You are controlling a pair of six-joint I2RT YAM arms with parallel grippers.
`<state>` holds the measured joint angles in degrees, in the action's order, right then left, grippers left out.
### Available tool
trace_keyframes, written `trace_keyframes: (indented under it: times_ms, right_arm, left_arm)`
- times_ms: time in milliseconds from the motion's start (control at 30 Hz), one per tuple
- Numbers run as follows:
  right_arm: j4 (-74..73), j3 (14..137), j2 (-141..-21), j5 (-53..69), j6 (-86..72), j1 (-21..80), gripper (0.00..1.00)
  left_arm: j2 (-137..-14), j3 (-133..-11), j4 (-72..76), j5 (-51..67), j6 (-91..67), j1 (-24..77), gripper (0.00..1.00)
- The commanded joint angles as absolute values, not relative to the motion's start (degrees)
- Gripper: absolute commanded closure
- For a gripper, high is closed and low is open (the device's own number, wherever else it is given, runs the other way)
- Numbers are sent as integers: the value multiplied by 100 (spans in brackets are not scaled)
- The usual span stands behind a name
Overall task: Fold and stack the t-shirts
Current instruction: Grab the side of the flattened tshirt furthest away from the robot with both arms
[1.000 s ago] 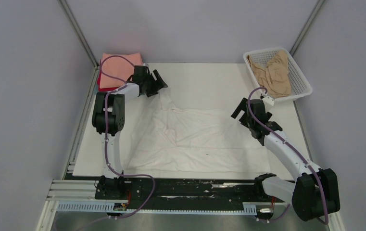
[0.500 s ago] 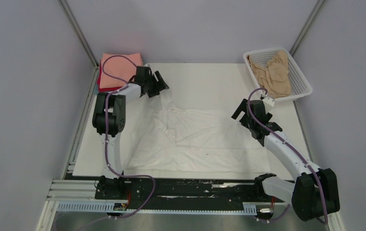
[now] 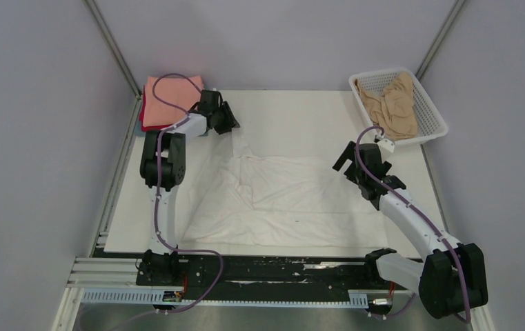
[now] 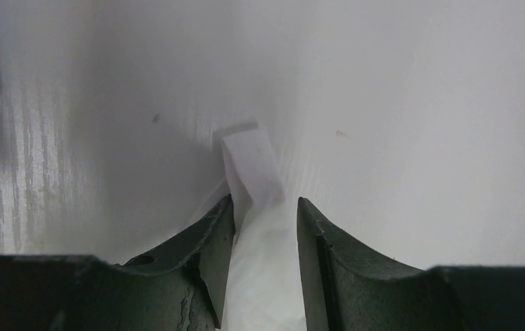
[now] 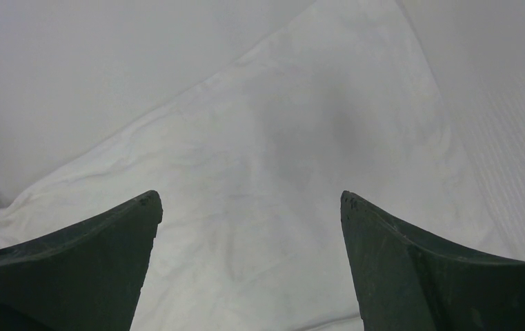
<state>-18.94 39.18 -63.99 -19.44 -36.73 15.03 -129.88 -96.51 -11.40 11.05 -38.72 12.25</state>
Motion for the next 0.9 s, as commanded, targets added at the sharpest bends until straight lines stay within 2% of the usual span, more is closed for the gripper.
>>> trace_keyframes:
  times_ms: [0, 100, 267, 300, 533, 867]
  right_arm:
    - [-1637, 3886, -6226, -2044, -3582, 1462, 0]
    - [-1637, 3859, -6198, -2056, -3594, 1460, 0]
    - [-1631, 3888, -6237, -2101, -3545, 1447, 0]
    - [-1627, 3899, -6251, -2131, -3530, 1435, 0]
    - [-1632, 4427, -6913, -2480, -3199, 1258, 0]
    - [-1710, 6001, -9040, -3840, -2917, 1159, 3]
  left_arm:
    - [-13092, -9929, -1457, 998, -3700, 1307, 54]
    - [-13071, -9922, -1454, 959, -3694, 1336, 61]
    - [-12987, -9958, -1469, 895, -3720, 1351, 98]
    - [-12919, -9958, -1477, 892, -3707, 1352, 100]
    - [-12052, -9446, -1573, 552, -3747, 1410, 100]
    - [-10801, -8501, -2564, -908, -4074, 1894, 100]
